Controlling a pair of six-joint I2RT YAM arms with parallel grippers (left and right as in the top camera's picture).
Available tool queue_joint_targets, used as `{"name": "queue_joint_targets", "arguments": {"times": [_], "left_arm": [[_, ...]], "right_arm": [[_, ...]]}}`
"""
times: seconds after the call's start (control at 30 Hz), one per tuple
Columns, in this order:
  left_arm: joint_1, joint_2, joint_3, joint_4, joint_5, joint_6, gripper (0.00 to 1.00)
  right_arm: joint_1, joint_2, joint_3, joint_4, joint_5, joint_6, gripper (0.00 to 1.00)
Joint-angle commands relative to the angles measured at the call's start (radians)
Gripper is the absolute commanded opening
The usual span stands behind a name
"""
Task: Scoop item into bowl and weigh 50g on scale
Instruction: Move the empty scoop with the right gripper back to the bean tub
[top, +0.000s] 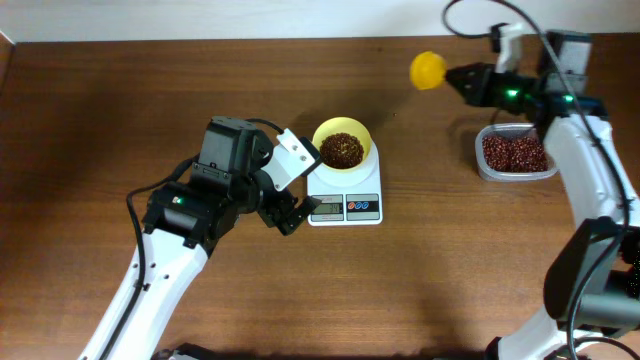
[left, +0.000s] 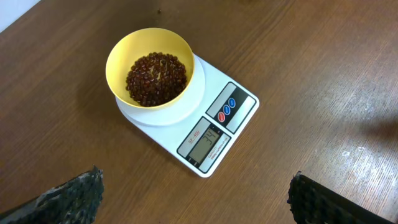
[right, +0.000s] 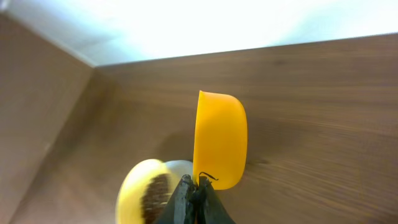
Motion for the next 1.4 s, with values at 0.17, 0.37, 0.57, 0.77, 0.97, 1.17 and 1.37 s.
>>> {"name": "queue_joint_targets", "arguments": {"times": [0.17,0.37,0.57,0.77,0.97,1.17,1.37], "left_arm": [[0.006,-0.004,-0.01,0.002,0.0,-0.012,0.99],[0.006,-0.004,-0.01,0.002,0.0,-0.012,0.99],[0.006,-0.004,-0.01,0.002,0.0,-0.012,0.99],[0.006,-0.004,-0.01,0.002,0.0,-0.012,0.99],[0.006,-0.004,-0.01,0.002,0.0,-0.012,0.99],[0.006,-0.004,-0.01,0.002,0.0,-0.012,0.99],[0.006,-0.004,-0.01,0.002,0.0,-0.012,0.99]], "right_arm": [[-0.198,-0.02,0.02,-0.137,0.054,-0.057,0.04],[-0.236,-0.02,0.02,-0.214,0.053,-0.106,0.04],[-0.235,-0.02,0.02,-0.245,-0.08,-0.105,0.04],[-0.235,-0.02,0.02,-0.266,-0.059,-0.124,0.04],[-0.236,-0.02,0.02,-0.266,-0.166,-0.124,0.04],[-0.236,-0.022,0.02,-0.274,-0.116,-0.166,0.04],[-0.237,-0.047,0.021,-0.475,0.08,-0.314,0.04]]}}
